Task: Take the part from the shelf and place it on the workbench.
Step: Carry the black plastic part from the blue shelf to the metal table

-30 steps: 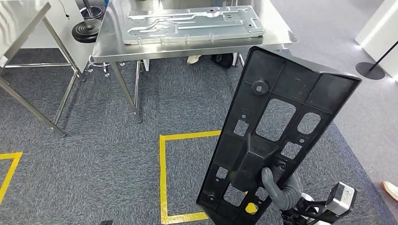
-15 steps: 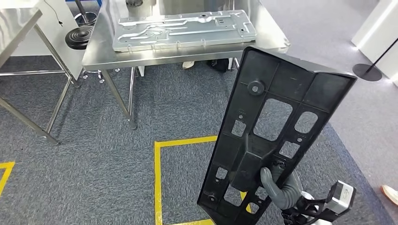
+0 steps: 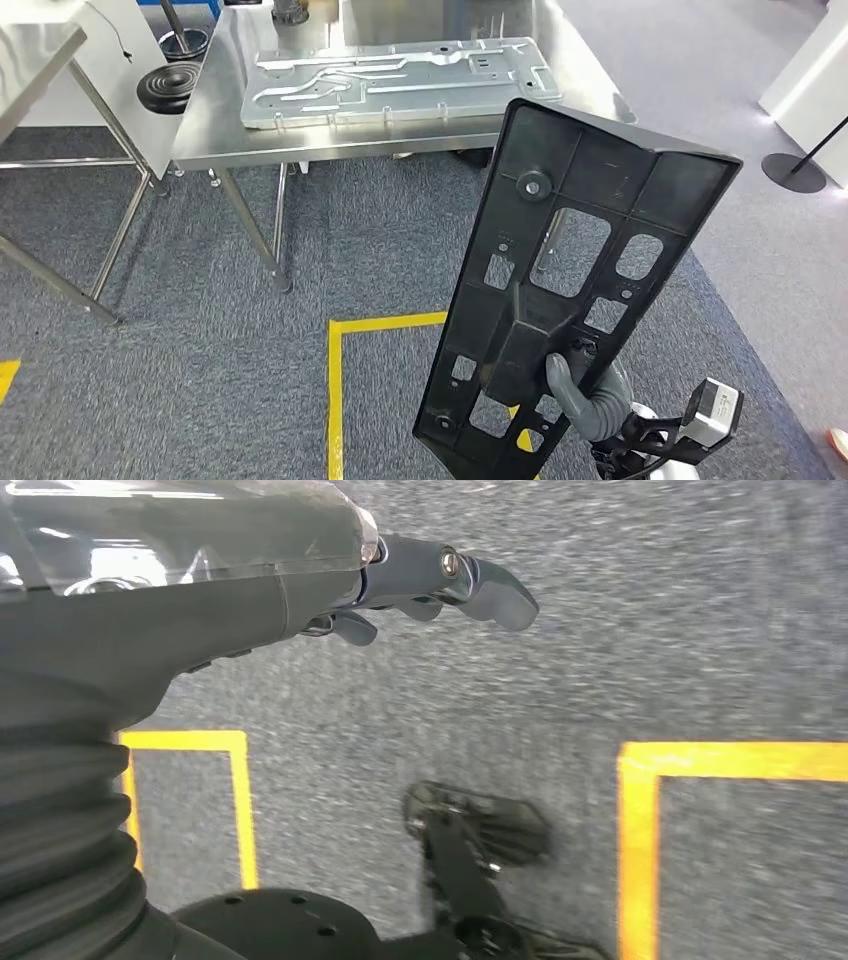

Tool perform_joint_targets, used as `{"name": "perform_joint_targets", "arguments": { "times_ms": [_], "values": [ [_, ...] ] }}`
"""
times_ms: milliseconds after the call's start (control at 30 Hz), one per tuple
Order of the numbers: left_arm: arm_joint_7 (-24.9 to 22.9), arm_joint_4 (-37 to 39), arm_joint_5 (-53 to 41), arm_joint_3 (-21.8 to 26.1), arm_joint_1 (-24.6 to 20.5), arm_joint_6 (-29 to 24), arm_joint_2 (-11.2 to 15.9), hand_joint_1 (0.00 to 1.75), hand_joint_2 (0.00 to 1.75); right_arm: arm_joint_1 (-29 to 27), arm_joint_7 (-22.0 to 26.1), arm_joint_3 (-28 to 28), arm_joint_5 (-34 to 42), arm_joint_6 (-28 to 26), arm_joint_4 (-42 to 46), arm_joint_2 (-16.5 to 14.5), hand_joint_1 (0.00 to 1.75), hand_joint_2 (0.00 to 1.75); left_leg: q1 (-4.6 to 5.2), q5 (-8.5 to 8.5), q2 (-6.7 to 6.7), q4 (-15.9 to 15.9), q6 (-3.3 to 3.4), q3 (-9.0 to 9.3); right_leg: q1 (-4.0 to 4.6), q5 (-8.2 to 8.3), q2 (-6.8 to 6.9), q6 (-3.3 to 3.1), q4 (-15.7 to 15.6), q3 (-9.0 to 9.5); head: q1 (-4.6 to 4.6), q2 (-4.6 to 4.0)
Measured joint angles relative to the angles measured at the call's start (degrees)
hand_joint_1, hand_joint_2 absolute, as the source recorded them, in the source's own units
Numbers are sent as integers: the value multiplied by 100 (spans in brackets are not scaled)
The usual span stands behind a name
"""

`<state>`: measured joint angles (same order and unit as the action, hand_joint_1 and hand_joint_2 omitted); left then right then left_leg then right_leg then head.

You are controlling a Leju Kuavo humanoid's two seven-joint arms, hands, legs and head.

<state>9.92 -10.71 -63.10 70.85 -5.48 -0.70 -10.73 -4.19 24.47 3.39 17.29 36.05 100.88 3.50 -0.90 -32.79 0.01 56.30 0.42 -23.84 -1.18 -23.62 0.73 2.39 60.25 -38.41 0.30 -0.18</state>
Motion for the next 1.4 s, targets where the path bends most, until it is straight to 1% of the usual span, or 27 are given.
{"name": "perform_joint_targets", "arguments": {
  "times_ms": [33, 133, 200, 233, 300, 333, 367, 400, 467, 533, 600, 667, 700, 733, 800, 833, 867, 900, 967, 1033, 1133, 1200, 1233, 1300, 1333, 1367, 1400],
  "values": [
    [14, 0, 0, 1, -5, 0, 1, 0, 175, 6, 6, 4, -7, -2, -12, -1, 175, 175, 3, -46, 11, -25, -41, 38, 20, 125, 13, -43, -65, -9, -1, 0],
    [75, 0, 2, 1, -31, 0, 2, 0, 175, 35, 18, 14, -37, -5, -20, 2, 175, 175, 6, 30, 38, 154, -159, -6, 39, 30, -24, -206, -105, 32, -3, 0],
    [101, 0, 1, 1, -50, 1, 2, 0, 175, 51, 24, 18, -44, -3, -21, 1, 175, 175, -5, 98, 34, 750, -201, -332, 31, -58, -41, -277, -142, 159, -4, 0],
    [104, 0, 0, 1, -57, 1, 2, 0, 175, 53, 26, 19, -45, -2, -24, -1, 175, 175, -9, 28, 32, 1122, -213, -573, 34, -111, -45, -302, -158, 229, -4, 0],
    [99, 0, 1, 0, -54, -4, 2, 0, 175, 63, 28, 21, -47, 2, -40, -2, 175, 175, -7, -338, 30, 1676, -218, -1034, 56, -227, -60, -335, -166, 380, -3, 0],
    [92, 0, 3, 1, -48, -12, 2, 0, 175, 72, 28, 21, -50, 6, -53, -2, 175, 175, -4, -493, 30, 1756, -205, -1187, 72, -286, -74, -345, -166, 462, -3, 0],
    [83, 0, 9, 2, -45, -21, 2, 0, 175, 89, 30, 21, -53, 13, -67, -1, 175, 175, 2, -529, 29, 1680, -181, -1271, 90, -347, -89, -351, -165, 550, -3, 0],
    [75, 0, 16, 4, -46, -30, 2, 0, 175, 113, 30, 21, -55, 20, -82, -1, 175, 175, 14, -404, 28, 1465, -148, -1290, 107, -405, -100, -353, -166, 640, -3, 0],
    [65, 0, 33, 13, -50, -39, 10, 0, 175, 185, 33, 21, -57, 38, -120, -1, 175, 175, 68, 256, 15, 814, -41, -1232, 132, -514, -112, -348, -166, 798, -2, 0],
    [50, 0, 40, 22, -54, -41, 24, 0, 175, 257, 36, 23, -58, 59, -175, -1, 175, 175, 131, 719, -16, 402, 45, -1197, 135, -590, -134, -307, -169, 859, -7, 0],
    [37, 0, 41, 28, -63, -41, 28, 0, 175, 302, 36, 25, -60, 76, -222, 0, 175, 175, 166, 781, -37, 330, 76, -1191, 122, -629, -155, -242, -196, 865, -12, 0],
    [32, 0, 40, 33, -78, -40, 16, 0, 175, 340, 37, 26, -60, 81, -244, 3, 175, 175, 125, 837, -37, 234, 106, -1122, 126, -689, -140, -175, -174, 882, -13, 1],
    [30, 0, 40, 34, -89, -39, 11, 0, 175, 363, 41, 26, -57, 83, -252, 4, 175, 175, 102, 847, -36, 178, 123, -1078, 128, -768, -130, -145, -45, 827, -13, 1],
    [28, 0, 40, 36, -99, -39, 8, 0, 175, 384, 43, 26, -56, 84, -263, 6, 175, 175, 79, 852, -33, 131, 137, -1034, 125, -894, -120, -118, 215, 697, -13, 1],
    [28, 0, 41, 36, -112, -39, 9, 0, 175, 406, 45, 26, -56, 85, -296, 7, 175, 175, 85, 814, -32, 116, 158, -990, 92, -1159, -112, -76, 958, 247, -12, 0],
    [28, 0, 41, 36, -113, -39, 8, 0, 175, 407, 45, 26, -56, 82, -315, 7, 175, 175, 86, 789, -33, 120, 162, -972, 72, -1202, -110, -57, 1237, 49, -12, 0],
    [26, 0, 41, 37, -110, -39, 6, 0, 175, 405, 44, 26, -56, 79, -333, 7, 175, 175, 85, 757, -36, 126, 159, -941, 54, -1114, -107, -39, 1305, -55, -12, 0],
    [24, 0, 41, 39, -107, -39, 4, 0, 175, 406, 43, 26, -56, 77, -347, 8, 175, 175, 81, 724, -41, 135, 152, -903, 39, -920, -105, -28, 1148, -43, -12, 0],
    [20, 0, 44, 44, -105, -38, -1, 0, 175, 419, 45, 26, -55, 81, -365, 15, 175, 175, 78, 644, -51, 160, 120, -820, 18, -426, -97, -28, 401, 215, -12, 0],
    [21, 0, 54, 51, -116, -38, -2, 0, 175, 456, 54, 27, -53, 97, -386, 22, 175, 175, 93, 578, -57, 185, 64, -786, 29, -208, -98, -63, -104, 406, -12, 0],
    [22, 0, 64, 68, -136, -40, -8, 0, 175, 579, 68, 32, -49, 105, -442, 27, 175, 175, 92, 537, -52, 168, -32, -767, 41, -214, -114, -153, -184, 432, -13, 0],
    [21, 0, 59, 71, -156, -40, -13, 0, 175, 666, 72, 39, -59, 86, -469, 29, 175, 175, 82, 399, -43, 352, -96, -823, 20, -207, -108, -219, -234, 471, -13, 0],
    [20, 0, 52, 71, -165, -37, -13, 0, 175, 690, 65, 49, -72, 64, -473, 26, 175, 175, 74, 243, -40, 621, -122, -938, 9, -207, -96, -246, -255, 493, -13, 0],
    [16, 0, 29, 71, -173, -28, -14, 0, 175, 703, 40, 70, -103, 6, -475, 17, 175, 175, 58, -124, -36, 1399, -160, -1319, 16, -224, -75, -274, -260, 510, -12, 0],
    [14, 0, 15, 71, -173, -21, -15, 0, 175, 692, 27, 76, -114, -18, -474, 12, 175, 175, 50, -222, -36, 1718, -171, -1492, 20, -233, -70, -280, -259, 516, -12, 0],
    [13, 0, 2, 71, -172, -13, -16, 0, 175, 673, 21, 78, -122, -34, -473, 6, 175, 175, 45, -205, -35, 1849, -175, -1579, 24, -241, -70, -280, -258, 524, -12, 0],
    [11, 0, -10, 71, -173, -4, -17, 0, 175, 647, 18, 78, -130, -41, -469, 0, 175, 175, 42, -75, -35, 1756, -171, -1556, 26, -252, -72, -275, -258, 539, -12, 0]
  ]
}}
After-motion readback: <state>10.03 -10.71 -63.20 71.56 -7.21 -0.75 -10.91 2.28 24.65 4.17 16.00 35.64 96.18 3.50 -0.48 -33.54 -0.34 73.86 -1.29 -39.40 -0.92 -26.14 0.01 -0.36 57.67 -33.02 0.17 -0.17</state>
